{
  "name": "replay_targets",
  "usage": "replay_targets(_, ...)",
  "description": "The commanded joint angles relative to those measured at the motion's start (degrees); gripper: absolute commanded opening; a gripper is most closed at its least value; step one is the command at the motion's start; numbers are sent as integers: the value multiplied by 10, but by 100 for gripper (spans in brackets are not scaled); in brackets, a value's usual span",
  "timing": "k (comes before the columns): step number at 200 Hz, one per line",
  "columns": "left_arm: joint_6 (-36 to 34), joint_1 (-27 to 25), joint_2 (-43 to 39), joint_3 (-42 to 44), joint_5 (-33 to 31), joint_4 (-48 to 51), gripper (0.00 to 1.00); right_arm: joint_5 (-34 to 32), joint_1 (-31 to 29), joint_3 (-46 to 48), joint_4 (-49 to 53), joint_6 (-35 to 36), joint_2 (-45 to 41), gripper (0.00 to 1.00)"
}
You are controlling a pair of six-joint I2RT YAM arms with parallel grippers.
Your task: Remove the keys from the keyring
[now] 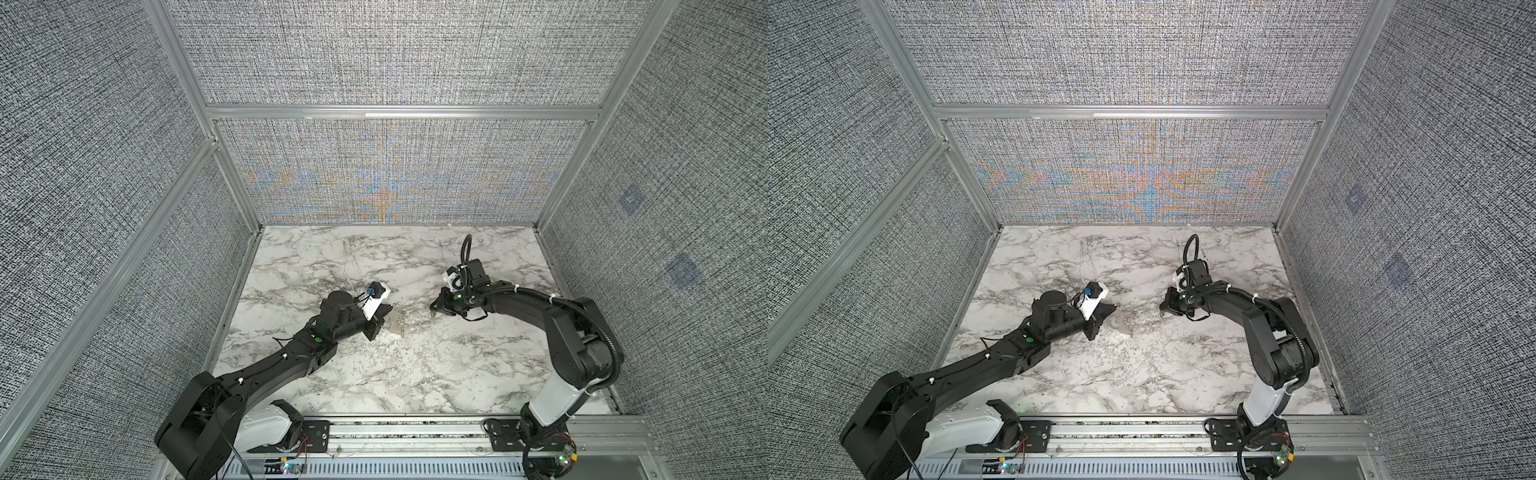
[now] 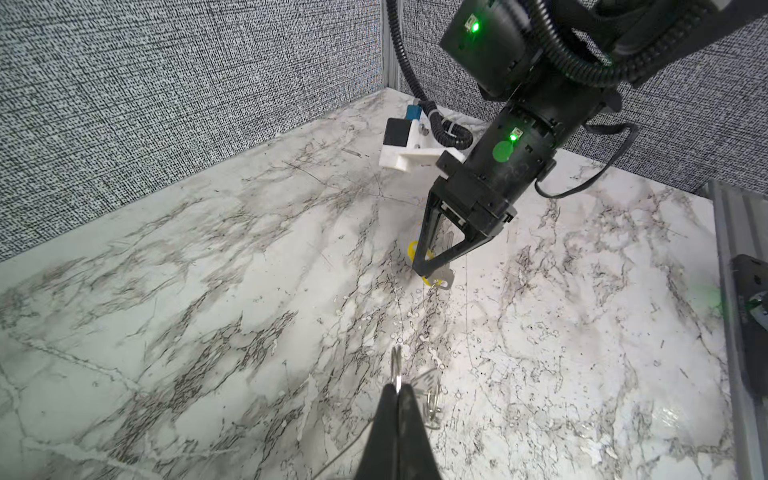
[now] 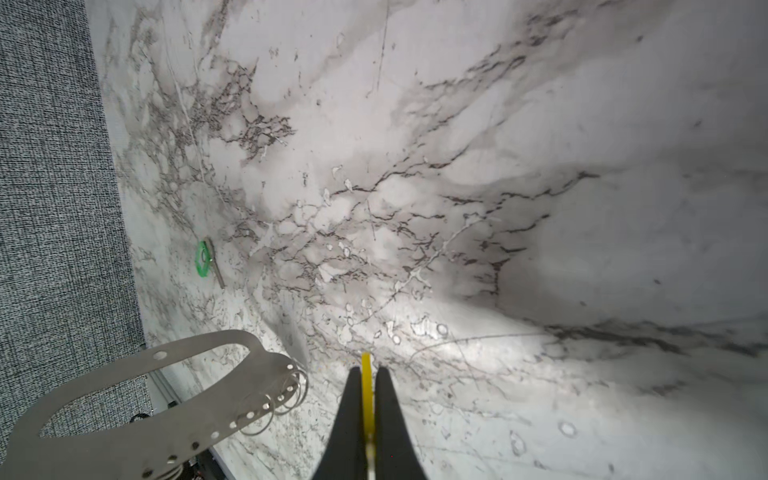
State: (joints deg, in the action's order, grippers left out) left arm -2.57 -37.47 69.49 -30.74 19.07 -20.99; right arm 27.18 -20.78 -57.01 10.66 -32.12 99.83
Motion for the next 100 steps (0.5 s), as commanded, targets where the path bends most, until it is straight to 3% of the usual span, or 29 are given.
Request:
replay_targets(1,6,1,10,-8,-11,-16,0,-16,0,-7,0,25,9,11)
replay_targets(57,12,3,49,-30,-17,-11,0,-52,10,-17,5,45,22,38)
replay_targets(100,12,4,92,-74,-31,4,0,-112,38,-16,49,77,-42,49)
